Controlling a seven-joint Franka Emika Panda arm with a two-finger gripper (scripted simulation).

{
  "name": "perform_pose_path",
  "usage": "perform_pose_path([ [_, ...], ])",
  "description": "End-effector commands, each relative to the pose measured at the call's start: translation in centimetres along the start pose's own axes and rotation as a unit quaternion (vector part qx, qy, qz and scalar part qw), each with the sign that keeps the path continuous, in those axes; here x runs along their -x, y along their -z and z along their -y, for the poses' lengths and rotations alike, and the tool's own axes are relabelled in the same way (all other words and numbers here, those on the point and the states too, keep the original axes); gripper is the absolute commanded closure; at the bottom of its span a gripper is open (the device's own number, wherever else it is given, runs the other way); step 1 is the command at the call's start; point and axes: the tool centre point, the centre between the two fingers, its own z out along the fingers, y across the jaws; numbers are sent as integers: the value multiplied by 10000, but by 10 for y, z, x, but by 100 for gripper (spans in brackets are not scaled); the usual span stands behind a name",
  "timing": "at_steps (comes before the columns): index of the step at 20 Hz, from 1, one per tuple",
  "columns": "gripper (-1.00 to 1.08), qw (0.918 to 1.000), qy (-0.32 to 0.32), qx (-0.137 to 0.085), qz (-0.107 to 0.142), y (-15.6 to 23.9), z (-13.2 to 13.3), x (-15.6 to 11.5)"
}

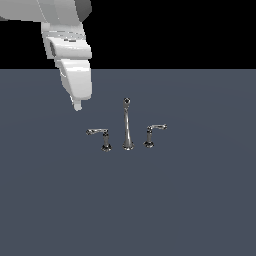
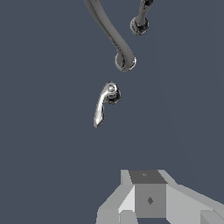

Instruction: Turn on the faucet by rotating a designated handle.

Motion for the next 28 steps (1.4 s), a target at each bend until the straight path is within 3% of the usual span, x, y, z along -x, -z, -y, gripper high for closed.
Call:
perform_pose_path([
  [1,108,9998,-209,4,-8,-12,10,-4],
  [16,108,9888,-1491,55,-61,-88,63,-44],
  [28,108,9812,-1928,64,-59,-112,80,-61],
])
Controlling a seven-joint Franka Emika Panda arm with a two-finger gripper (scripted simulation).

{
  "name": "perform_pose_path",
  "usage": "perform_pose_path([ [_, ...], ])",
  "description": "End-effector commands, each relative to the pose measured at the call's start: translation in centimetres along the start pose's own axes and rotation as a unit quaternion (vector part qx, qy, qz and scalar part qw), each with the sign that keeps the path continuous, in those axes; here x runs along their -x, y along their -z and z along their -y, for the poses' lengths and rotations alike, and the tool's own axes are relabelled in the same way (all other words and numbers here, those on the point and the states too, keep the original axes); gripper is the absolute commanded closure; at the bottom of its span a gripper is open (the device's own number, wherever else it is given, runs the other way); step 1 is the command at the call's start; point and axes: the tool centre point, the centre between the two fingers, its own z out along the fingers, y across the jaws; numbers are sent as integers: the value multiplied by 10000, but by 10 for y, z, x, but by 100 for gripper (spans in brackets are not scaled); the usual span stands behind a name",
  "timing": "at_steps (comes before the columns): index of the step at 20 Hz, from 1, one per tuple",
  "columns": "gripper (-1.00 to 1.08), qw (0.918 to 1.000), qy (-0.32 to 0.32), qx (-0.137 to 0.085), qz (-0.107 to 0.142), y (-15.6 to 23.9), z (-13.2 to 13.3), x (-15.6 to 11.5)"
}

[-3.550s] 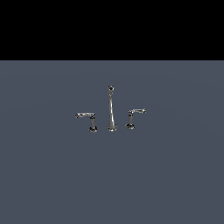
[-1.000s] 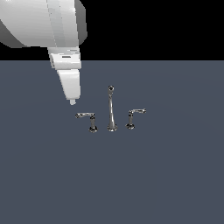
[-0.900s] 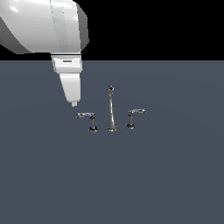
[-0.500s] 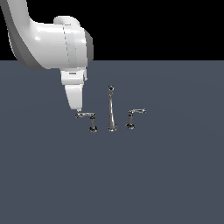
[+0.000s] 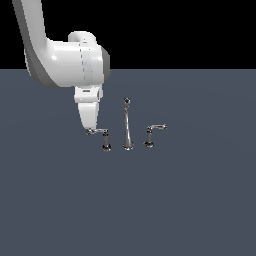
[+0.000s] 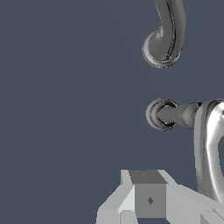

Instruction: Turn on the faucet by rotating a designated handle.

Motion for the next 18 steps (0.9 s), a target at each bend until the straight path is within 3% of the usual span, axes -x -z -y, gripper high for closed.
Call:
perform_pose_path([
  [1,108,10000,-25,-3,3,-1,2,-1],
  [5,108,10000,-22,-2,2,-1,1,0],
  [18,108,10000,-24,-3,3,-1,-39,18],
])
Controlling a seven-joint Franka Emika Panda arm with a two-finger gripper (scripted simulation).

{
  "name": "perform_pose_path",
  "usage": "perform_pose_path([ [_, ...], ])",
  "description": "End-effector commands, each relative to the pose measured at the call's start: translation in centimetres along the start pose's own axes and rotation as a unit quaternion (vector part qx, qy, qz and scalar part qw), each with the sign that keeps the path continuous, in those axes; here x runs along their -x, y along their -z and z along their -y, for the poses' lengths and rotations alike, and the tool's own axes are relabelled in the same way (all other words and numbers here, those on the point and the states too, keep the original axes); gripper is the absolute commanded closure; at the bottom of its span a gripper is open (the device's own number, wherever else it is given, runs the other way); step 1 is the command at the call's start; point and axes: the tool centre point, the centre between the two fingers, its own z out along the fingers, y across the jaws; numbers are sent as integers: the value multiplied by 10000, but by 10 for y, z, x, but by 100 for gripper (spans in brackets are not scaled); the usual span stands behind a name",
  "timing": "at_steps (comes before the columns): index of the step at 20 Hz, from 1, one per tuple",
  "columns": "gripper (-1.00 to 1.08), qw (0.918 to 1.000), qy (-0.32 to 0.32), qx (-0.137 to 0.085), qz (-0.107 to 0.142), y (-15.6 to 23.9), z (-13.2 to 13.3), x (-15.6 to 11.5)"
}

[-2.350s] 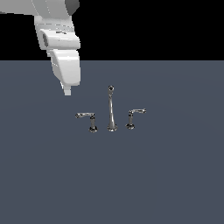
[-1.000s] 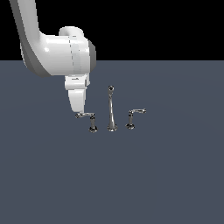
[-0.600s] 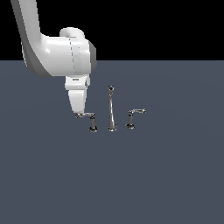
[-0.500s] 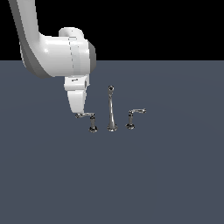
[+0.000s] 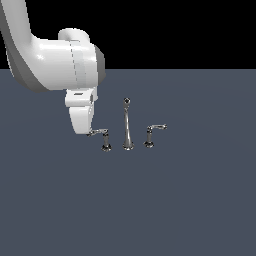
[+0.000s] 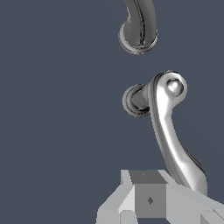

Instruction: Turn on the faucet by rotating a designated handle.

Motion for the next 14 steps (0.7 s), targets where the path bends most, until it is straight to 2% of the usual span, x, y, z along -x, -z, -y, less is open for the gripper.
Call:
perform_pose_path([
  [1,108,10000,0,43,-14,0,-9,2],
  [2,108,10000,11,6,4,0,-3,2],
  [14,108,10000,2,31,-8,0,-41,-10],
])
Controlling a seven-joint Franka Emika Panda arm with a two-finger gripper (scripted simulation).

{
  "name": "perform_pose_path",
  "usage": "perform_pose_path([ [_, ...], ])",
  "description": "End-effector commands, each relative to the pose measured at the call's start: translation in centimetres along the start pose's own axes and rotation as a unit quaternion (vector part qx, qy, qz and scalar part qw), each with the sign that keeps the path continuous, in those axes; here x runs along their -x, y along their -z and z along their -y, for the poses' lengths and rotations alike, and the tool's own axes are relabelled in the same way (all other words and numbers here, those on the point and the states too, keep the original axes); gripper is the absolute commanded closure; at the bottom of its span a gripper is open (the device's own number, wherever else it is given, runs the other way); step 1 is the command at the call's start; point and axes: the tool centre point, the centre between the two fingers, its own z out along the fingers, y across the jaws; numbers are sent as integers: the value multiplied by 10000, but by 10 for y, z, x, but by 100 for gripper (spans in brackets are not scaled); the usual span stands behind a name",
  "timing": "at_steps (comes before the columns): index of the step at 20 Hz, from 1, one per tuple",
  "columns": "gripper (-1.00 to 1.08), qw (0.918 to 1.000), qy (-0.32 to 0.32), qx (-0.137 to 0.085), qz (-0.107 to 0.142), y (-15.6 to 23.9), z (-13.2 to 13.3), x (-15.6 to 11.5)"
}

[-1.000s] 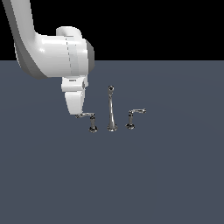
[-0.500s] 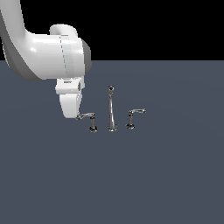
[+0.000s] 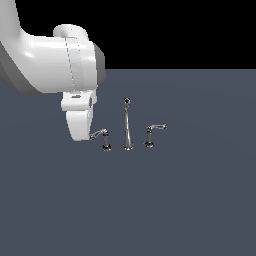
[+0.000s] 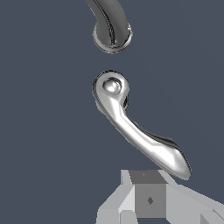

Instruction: Turn on the faucet by rotating a designated handle.

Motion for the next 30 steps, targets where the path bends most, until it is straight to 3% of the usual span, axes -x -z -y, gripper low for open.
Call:
perform_pose_path([
  [1,108,10000,-63,33,-30,0,-11,-11],
  [6,108,10000,2,29,-10,0,-17,-4],
  [18,108,10000,-66,42,-33,1,-42,-58],
  [19,108,10000,-66,42,-33,1,-42,-58],
  [20,108,9999,152,37,14,1,-41,-30],
  [30,108,10000,-53,42,-30,1,-25,-99],
])
